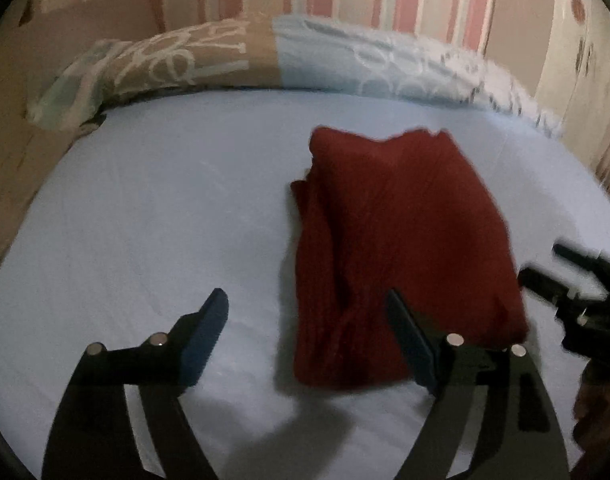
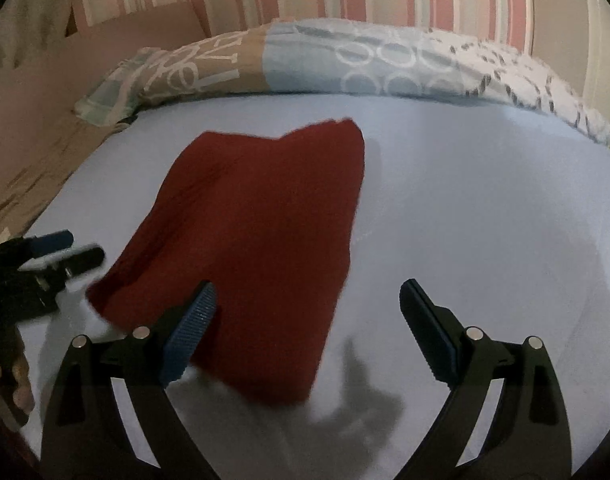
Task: Fold small clothes
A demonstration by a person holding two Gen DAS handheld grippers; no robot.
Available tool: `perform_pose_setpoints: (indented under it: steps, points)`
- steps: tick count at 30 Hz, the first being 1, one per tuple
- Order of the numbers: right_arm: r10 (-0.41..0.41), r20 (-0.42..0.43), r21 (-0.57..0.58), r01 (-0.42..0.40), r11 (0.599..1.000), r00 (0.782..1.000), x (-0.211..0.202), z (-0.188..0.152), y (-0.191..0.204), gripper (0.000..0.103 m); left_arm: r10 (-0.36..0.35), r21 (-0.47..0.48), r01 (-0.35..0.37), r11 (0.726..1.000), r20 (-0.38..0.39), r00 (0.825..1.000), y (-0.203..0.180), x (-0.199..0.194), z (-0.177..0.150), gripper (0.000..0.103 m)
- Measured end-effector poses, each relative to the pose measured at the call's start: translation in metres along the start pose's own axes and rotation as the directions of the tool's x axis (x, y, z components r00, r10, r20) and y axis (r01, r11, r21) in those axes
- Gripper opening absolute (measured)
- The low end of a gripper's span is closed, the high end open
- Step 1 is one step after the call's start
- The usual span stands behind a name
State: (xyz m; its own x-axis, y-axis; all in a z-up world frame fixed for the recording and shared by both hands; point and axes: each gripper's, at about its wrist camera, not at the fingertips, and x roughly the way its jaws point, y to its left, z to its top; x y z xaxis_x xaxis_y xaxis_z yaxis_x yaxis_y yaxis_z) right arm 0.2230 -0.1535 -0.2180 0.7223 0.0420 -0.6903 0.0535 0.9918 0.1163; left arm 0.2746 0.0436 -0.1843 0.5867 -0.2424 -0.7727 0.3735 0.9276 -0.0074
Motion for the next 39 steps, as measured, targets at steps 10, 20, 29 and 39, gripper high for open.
perform_pose_setpoints:
  steps: [10, 20, 29, 39]
  points:
    - [-0.069, -0.15, -0.058, 0.06, 0.996, 0.986, 0.087, 0.065, 0.001, 0.09, 0.001, -0.085, -0.009, 0.996, -0.101, 0.995, 0.025, 0.047, -0.024, 0.084]
    - [-0.041, -0.156, -0.03, 0.036, 0.999, 0.987, 0.098, 0.054, -0.017, 0.094, 0.034, -0.048, -0.038, 0.998, -0.091, 0.995, 0.024, 0.046, -0.023, 0.094]
    - [0.126, -0.029, -0.155, -0.129, 0.98, 0.992, 0.003, 0.009, 0.025, 0.098, 0.041, -0.017, -0.041, 0.999, -0.031, 0.999, 0.016, 0.018, 0.011, 0.094]
    - [0.181, -0.187, -0.245, -0.225, 0.943, 0.965, 0.023, -0.037, 0.049, 0.091, 0.096, 0.018, -0.095, 0.995, -0.108, 0.989, 0.025, 0.067, 0.014, 0.096]
